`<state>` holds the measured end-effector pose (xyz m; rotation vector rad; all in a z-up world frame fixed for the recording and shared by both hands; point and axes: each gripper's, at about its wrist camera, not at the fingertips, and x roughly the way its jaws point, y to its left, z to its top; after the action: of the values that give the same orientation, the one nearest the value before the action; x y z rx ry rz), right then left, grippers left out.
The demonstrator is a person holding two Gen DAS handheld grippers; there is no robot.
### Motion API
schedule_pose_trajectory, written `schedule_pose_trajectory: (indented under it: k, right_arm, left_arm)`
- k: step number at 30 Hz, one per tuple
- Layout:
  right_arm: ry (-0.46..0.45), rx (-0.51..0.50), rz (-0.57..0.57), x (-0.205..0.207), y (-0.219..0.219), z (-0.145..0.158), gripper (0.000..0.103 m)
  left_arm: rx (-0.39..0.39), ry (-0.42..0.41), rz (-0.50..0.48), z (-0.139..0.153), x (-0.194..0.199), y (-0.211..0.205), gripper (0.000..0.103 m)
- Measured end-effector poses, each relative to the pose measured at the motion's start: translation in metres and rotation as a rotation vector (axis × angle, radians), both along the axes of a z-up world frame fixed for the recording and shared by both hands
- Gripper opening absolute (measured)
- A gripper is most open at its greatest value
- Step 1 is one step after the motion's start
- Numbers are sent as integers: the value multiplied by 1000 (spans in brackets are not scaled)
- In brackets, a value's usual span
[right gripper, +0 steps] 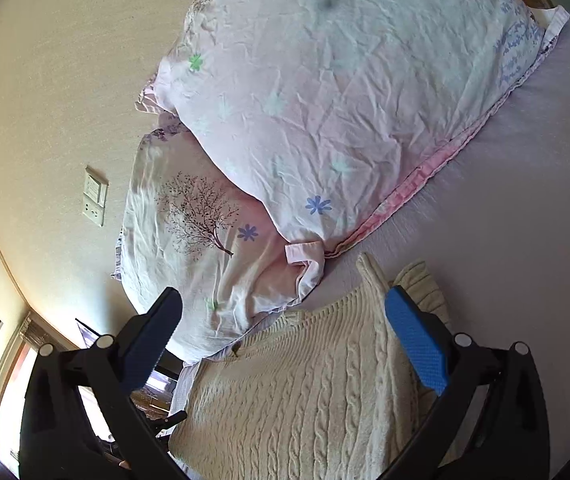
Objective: Fold small clothes
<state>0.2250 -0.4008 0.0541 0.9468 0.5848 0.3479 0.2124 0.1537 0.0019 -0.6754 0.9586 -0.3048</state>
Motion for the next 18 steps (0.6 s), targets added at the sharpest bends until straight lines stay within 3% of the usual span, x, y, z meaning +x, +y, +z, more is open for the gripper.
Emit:
schedule_pose_trajectory:
  k: [3, 4, 5, 7, 10, 14, 17, 18]
  right_arm:
    - [-8, 46, 41, 2, 2, -2, 101]
    - [-7, 61, 56, 3, 4, -2, 101]
    - [-6, 65, 67, 4, 5, -1, 101]
    - [-12, 50, 84, 4, 8, 3, 101]
    - [-34, 12, 78, 0, 9, 13, 101]
    - [-64, -49, 30, -9, 0, 25, 101]
    - [-36, -139, -4, -9, -6, 27, 101]
    - [-20, -165, -4, -8, -10, 25, 101]
  left_arm:
    - [-74, 42, 94, -8, -3, 8, 39]
    - [-131, 82, 106, -14, -2, 9, 22]
    - [-188, 112, 108, -20, -1, 8, 20]
    - [-197, 93, 108, -8, -3, 1, 18]
    - [-254, -1, 2, 32, -4, -38, 17]
    - [-419, -131, -187, 78, 7, -129, 16]
    - [-566, -122, -323, 74, 26, -221, 17]
    - [-611, -82, -358, 64, 34, -252, 17]
